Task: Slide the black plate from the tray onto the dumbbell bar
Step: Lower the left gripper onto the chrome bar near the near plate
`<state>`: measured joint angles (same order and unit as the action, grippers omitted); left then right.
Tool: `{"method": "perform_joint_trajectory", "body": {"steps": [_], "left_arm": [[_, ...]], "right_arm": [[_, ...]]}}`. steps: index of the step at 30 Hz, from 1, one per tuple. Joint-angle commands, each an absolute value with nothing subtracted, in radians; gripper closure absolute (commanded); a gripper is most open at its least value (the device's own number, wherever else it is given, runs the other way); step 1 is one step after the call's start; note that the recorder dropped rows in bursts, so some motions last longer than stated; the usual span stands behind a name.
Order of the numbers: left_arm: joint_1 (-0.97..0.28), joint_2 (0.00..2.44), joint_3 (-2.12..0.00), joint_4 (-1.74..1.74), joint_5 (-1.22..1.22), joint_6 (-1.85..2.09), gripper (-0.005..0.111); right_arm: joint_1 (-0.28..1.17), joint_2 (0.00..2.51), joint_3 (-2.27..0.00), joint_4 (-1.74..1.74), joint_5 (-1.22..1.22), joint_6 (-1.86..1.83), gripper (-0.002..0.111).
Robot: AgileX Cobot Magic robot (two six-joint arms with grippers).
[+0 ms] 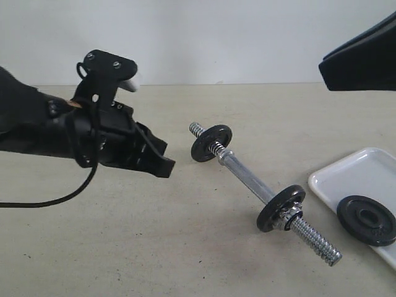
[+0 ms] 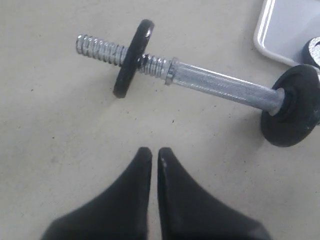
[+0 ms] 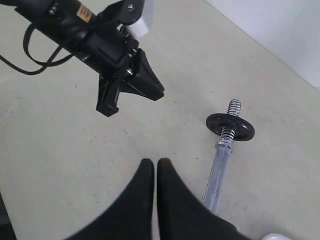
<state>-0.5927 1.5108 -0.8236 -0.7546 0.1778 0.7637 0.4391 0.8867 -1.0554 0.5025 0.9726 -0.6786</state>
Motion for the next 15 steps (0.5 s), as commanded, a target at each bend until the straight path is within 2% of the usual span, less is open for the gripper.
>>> {"method": "perform_joint_trajectory", "body": {"steps": [1,15], "left_arm": [[-0.65,1.571,-0.922,-0.769,0.167,0.768,0.102],[-0.699,1.792,-1.172,-0.769,0.173,0.706,0.102]], "right_arm": [[0.44,0.882,-1.059,0.51,0.976,-0.69,0.108],[0.44,0.882,-1.059,0.511,1.02,-0.728,0.108]]}}
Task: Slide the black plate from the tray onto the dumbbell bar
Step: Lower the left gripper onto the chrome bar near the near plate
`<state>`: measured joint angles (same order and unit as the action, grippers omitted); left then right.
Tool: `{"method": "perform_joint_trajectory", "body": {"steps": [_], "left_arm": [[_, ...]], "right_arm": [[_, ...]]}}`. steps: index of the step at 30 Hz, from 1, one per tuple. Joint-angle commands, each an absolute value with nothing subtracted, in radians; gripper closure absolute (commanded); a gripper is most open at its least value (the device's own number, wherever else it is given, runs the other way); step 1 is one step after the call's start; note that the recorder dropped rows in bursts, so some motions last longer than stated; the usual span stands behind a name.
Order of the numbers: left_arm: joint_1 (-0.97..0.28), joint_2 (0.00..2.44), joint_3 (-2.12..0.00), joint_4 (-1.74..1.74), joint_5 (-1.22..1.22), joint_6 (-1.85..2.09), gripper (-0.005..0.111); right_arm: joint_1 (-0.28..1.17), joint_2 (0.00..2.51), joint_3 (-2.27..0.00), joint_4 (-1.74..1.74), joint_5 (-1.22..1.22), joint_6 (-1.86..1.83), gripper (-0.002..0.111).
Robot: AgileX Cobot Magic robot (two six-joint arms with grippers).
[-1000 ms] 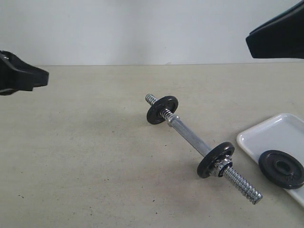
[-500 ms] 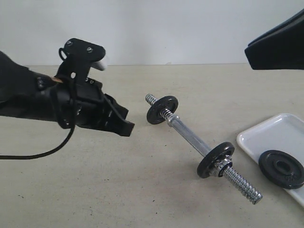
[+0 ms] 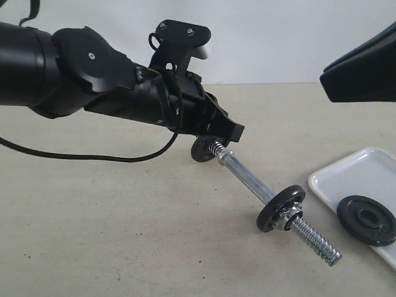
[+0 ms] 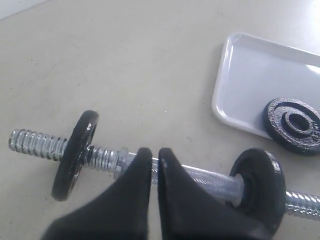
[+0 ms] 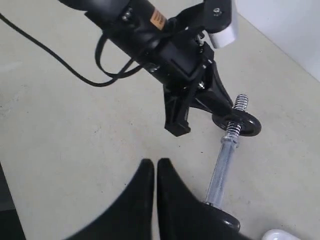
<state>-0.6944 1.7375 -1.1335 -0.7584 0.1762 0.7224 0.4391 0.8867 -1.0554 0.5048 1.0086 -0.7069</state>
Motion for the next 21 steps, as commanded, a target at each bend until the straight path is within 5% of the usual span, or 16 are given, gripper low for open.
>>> {"method": "perform_joint_trajectory", "body": {"steps": [1,21], "left_arm": [[-0.699,1.804,-1.179,-0.769,0.181,0.699,0.102],[-0.699,2.01,-1.338,-0.767,0.149,0.321,0.102]], "right_arm": [[0.44,0.882,-1.059,0.511,1.019,-0.733,0.108],[0.44,0.882,-1.059,0.511,1.019,-0.744,0.108]]}}
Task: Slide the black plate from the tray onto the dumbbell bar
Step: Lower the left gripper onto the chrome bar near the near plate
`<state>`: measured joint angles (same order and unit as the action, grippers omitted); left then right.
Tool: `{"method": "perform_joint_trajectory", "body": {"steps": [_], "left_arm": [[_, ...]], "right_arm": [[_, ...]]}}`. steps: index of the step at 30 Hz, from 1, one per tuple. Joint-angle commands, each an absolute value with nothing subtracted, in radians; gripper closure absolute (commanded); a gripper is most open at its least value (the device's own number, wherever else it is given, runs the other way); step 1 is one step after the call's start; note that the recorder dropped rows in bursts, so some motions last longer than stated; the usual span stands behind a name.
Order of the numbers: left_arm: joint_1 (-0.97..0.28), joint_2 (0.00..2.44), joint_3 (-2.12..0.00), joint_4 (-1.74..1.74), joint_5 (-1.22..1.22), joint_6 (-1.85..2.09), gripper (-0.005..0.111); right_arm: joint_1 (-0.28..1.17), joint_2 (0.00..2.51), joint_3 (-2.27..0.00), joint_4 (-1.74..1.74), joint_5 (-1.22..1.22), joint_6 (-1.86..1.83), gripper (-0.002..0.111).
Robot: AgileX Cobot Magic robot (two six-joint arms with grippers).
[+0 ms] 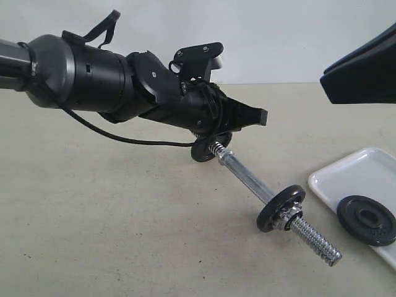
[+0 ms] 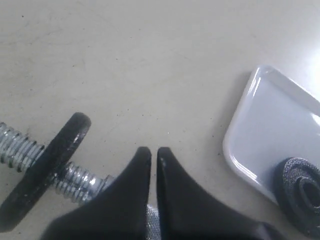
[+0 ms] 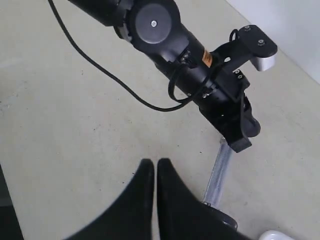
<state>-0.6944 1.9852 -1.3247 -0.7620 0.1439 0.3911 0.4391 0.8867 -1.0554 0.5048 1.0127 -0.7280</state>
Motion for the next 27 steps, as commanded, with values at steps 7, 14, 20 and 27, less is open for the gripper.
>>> {"method": "perform_joint_trajectory", "body": {"steps": [7,14,20,27], "left_arm": [[-0.715,2.052,-1.338,-0.553,0.223,0.296,0.102],[-0.76,2.053,-1.338,-0.128,0.24,0.285,0.102],[-0.786,2.051,-1.368,0.189,0.336,0.317,0.102],[-0.844,2.013,-1.381,0.601,0.3,0.552,0.102]], "right_arm": [[0.44,0.882,-1.059,0.511,1.019,-0.744,0.108],[0.44,0.882,-1.059,0.511,1.02,-0.744,0.108],[0.44,0.882,-1.059,0.511,1.02,-0.744,0.108],[0.44,0.882,-1.059,0.511,1.012,-0.744,0.108]]}}
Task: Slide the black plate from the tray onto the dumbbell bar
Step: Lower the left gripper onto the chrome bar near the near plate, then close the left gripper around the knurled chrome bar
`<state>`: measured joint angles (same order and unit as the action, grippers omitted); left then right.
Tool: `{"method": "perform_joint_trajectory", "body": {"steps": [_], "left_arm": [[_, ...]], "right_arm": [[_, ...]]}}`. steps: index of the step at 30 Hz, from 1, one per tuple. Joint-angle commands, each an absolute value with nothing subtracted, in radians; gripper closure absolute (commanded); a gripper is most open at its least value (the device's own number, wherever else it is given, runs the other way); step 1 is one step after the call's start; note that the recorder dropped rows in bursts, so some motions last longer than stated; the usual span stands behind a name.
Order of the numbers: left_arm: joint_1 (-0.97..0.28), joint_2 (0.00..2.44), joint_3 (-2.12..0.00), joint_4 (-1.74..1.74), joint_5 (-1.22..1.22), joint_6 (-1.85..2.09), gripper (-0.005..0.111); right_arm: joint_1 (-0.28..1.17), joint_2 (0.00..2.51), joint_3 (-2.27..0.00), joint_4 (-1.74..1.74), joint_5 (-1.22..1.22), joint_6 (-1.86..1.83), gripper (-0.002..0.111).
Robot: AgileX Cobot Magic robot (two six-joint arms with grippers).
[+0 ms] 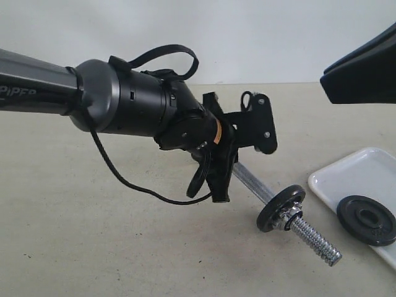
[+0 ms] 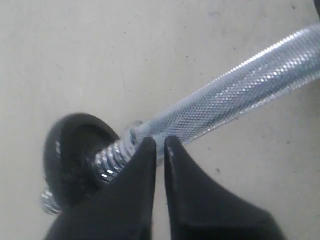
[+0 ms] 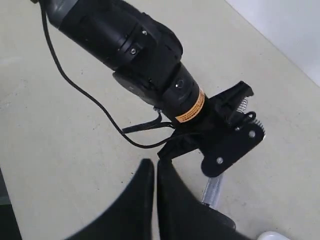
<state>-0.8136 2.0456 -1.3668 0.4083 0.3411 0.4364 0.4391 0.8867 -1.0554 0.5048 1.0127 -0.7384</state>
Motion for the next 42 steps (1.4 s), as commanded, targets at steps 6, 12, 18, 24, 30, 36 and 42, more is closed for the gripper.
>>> {"method": "perform_joint_trajectory", "body": {"steps": [6,12,18,24,30,36,42], "left_arm": [[-0.871,2.008,-1.381,0.633,0.221,0.647,0.102],[-0.88,2.012,-1.381,0.646,0.324,0.723,0.084],[-0.88,2.012,-1.381,0.651,0.383,0.76,0.05],[-0.88,2.012,-1.381,0.643,0.383,0.76,0.047],[-0.88,2.014,-1.366,0.643,0.381,0.763,0.047],[-0.882,2.054,-1.366,0.643,0.35,0.8,0.047],[-0.882,2.098,-1.366,0.643,0.339,0.809,0.047]], "right_arm": [[0.44,0.882,-1.059,0.508,1.012,-0.744,0.108],[0.44,0.882,-1.059,0.502,1.012,-0.744,0.108],[0.44,0.882,-1.059,0.492,1.014,-0.744,0.108],[0.44,0.882,-1.059,0.49,1.014,-0.744,0.108],[0.44,0.882,-1.059,0.49,1.012,-0.744,0.108],[0.44,0.882,-1.059,0.49,1.01,-0.744,0.108],[0.44,0.882,-1.059,0.49,1.008,-0.746,0.108]]}}
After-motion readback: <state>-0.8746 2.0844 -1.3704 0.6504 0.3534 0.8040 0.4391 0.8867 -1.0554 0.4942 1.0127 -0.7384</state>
